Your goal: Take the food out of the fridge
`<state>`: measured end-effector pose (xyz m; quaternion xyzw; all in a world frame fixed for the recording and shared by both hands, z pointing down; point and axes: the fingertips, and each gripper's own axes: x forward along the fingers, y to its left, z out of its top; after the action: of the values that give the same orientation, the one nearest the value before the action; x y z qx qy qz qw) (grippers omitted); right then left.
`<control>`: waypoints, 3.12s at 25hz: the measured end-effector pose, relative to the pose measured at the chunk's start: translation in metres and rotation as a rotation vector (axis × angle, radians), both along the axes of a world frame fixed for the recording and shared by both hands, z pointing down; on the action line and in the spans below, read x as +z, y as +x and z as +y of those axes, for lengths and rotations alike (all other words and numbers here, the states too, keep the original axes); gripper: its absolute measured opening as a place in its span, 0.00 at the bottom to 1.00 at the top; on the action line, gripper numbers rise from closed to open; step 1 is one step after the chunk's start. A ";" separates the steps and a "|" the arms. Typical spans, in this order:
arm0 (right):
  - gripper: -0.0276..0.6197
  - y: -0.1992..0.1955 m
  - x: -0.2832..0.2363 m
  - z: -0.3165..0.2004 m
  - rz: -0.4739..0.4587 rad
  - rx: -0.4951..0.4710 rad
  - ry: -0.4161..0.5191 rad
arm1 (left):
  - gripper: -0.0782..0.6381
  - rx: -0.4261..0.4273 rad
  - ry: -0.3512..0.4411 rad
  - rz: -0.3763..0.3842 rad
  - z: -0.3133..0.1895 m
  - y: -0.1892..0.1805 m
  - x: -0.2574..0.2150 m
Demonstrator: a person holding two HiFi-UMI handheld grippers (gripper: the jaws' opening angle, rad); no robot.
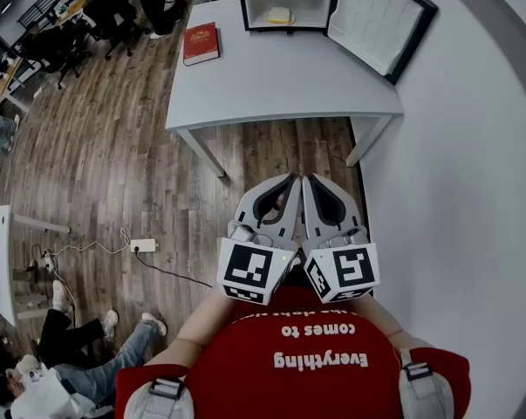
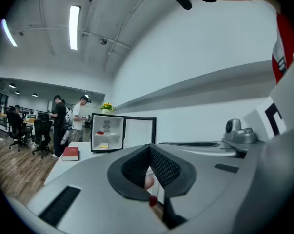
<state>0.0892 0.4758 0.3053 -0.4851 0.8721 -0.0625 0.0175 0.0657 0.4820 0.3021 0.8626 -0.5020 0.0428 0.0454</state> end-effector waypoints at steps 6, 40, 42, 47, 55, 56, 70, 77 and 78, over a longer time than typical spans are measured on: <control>0.06 0.017 0.002 -0.012 0.003 0.001 0.001 | 0.11 0.009 0.000 -0.014 -0.013 0.017 0.000; 0.06 -0.015 0.030 -0.340 0.048 -0.014 -0.084 | 0.11 0.074 -0.089 0.006 -0.341 -0.011 0.030; 0.06 -0.030 0.025 -0.372 0.041 -0.018 -0.062 | 0.11 0.077 -0.091 0.007 -0.374 -0.026 0.028; 0.06 -0.060 0.038 -0.438 0.043 -0.028 -0.111 | 0.11 0.084 -0.119 0.006 -0.440 -0.056 0.040; 0.06 -0.069 0.079 -0.489 0.063 -0.012 -0.236 | 0.11 0.110 -0.219 0.030 -0.489 -0.065 0.078; 0.06 -0.070 0.083 -0.495 0.062 -0.012 -0.250 | 0.11 0.115 -0.230 0.025 -0.495 -0.066 0.083; 0.07 -0.115 0.163 -0.628 -0.039 -0.157 -0.595 | 0.11 0.061 -0.314 -0.027 -0.615 -0.117 0.141; 0.22 -0.109 0.239 -0.722 -0.128 -0.084 -0.742 | 0.11 0.113 -0.336 -0.097 -0.650 -0.110 0.170; 0.23 -0.109 0.250 -0.735 -0.133 -0.074 -0.762 | 0.11 0.126 -0.340 -0.104 -0.650 -0.107 0.175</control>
<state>-0.0198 -0.2589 0.5557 -0.4201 0.8000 -0.4141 -0.1099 -0.0412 -0.1684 0.4773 0.8689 -0.4341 0.1744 0.1615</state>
